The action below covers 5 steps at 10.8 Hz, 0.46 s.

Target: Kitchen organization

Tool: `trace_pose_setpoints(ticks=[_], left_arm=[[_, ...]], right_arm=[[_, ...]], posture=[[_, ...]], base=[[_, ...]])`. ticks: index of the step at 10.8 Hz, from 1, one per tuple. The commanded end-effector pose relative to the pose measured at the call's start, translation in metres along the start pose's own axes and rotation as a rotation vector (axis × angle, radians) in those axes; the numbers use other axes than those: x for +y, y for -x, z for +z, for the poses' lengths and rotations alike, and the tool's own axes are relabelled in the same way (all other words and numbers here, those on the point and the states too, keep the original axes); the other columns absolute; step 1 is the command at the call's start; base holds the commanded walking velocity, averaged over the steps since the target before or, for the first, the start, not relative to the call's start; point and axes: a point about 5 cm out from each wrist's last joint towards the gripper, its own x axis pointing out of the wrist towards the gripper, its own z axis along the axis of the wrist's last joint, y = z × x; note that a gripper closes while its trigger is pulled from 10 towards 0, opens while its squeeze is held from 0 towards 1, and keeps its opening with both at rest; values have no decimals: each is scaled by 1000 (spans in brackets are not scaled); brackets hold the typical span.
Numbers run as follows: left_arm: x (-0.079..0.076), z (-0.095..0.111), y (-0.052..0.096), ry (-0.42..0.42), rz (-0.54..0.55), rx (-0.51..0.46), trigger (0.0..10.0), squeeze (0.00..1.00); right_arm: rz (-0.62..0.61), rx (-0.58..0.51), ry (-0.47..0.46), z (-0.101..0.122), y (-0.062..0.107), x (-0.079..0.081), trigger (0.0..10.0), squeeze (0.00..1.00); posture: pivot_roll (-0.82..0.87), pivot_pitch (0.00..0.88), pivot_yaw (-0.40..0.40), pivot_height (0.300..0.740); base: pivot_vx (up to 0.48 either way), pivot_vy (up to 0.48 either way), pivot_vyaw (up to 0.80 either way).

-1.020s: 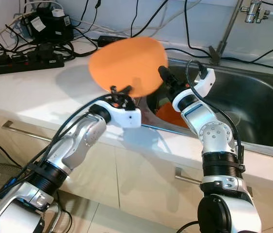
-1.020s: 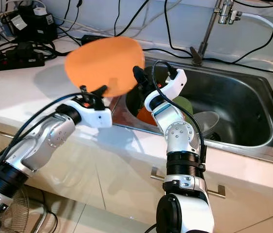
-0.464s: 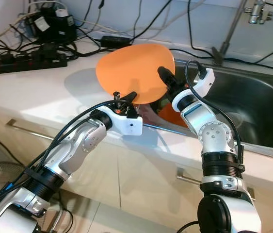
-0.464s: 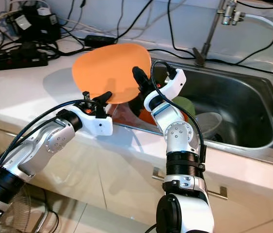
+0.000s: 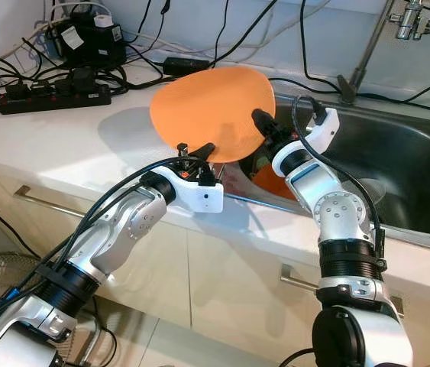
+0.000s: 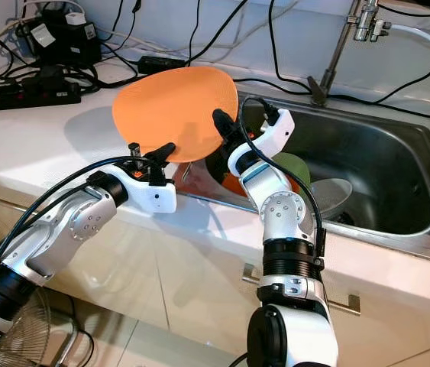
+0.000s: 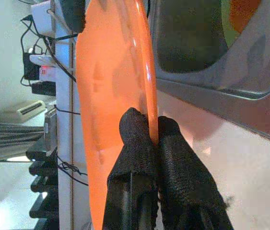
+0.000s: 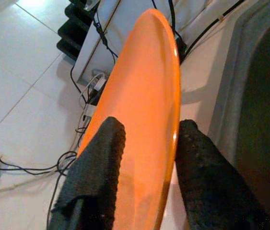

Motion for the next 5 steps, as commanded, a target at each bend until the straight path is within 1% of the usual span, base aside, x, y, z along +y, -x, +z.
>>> trace_pose_setpoints(ticks=[1,5], left_arm=[[9,7,0,-6,37,-37,10000,0],[11,10,-1,2,49,-54,10000,0]], right_arm=[[17,-1,9,1,-2,4,0,0],[26,13,-7,-3,-2,5,0,0]], posture=[[245,12,-35,740],[247,15,-36,740]], base=[[0,0,0],[0,0,0]])
